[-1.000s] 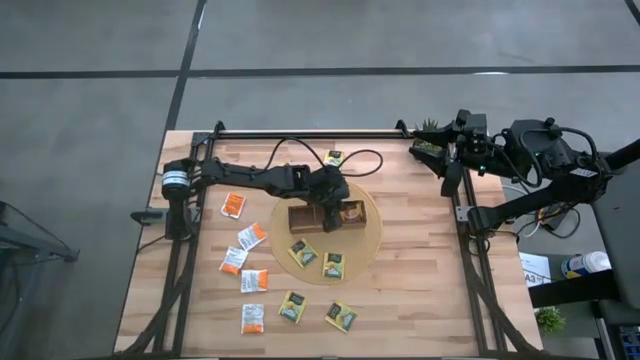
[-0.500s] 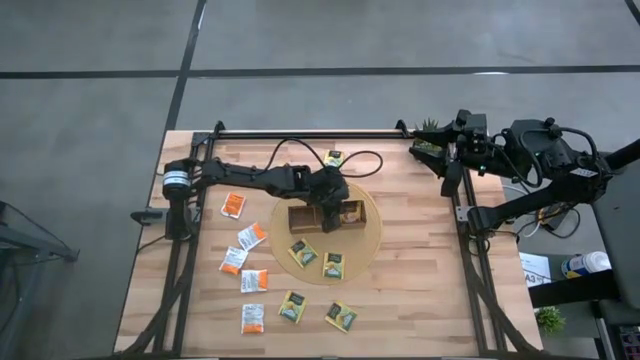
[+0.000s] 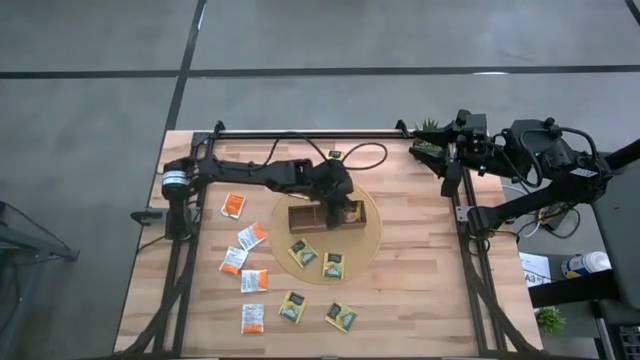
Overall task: Pick & Place Tea
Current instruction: Put the orange tea bag into the right section of the wooden organizer
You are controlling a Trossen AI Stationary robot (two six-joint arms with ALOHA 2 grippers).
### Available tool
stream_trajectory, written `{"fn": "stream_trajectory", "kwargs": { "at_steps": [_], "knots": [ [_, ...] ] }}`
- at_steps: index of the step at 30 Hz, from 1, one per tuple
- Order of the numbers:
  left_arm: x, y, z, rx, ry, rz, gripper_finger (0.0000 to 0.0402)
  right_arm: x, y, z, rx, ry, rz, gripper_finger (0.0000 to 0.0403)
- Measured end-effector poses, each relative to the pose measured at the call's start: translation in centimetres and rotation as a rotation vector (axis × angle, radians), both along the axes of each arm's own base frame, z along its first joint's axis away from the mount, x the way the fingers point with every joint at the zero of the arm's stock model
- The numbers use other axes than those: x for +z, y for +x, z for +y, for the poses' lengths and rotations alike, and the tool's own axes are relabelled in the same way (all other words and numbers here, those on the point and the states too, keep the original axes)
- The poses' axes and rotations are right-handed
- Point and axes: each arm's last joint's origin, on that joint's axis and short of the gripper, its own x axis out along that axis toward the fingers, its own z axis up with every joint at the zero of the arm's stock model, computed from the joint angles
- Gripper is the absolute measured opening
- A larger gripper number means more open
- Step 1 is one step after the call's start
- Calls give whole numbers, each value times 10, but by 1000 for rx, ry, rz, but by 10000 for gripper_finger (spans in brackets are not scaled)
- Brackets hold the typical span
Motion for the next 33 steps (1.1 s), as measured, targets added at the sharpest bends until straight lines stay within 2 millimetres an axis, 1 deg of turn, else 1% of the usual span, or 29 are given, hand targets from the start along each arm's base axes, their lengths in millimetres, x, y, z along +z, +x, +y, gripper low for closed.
{"fn": "stream_trajectory", "kwargs": {
  "at_steps": [4,6,9,11,16,19,22,29,33],
  "knots": [
    [10,2,0,-18,0,-15,80,-1,0,0,0,-1,8,224],
    [11,1,-1,-34,-12,-9,62,-2,0,0,0,-2,17,224],
    [10,1,-5,-93,-61,-18,18,-2,0,0,0,-4,24,224],
    [4,3,-8,-113,-73,-6,6,-2,0,0,1,-6,25,224],
    [-19,10,-15,-145,-99,39,1,-2,0,0,1,-6,26,224],
    [-24,17,-18,-153,-96,6,1,-2,0,0,1,-6,25,224],
    [-34,22,-18,-132,-89,15,0,-2,0,0,1,-3,25,224],
    [-51,27,-15,-110,-83,50,0,-2,0,0,1,-3,25,224],
    [-56,27,-14,-96,-69,66,0,-2,0,0,1,-3,25,224]
  ]
}}
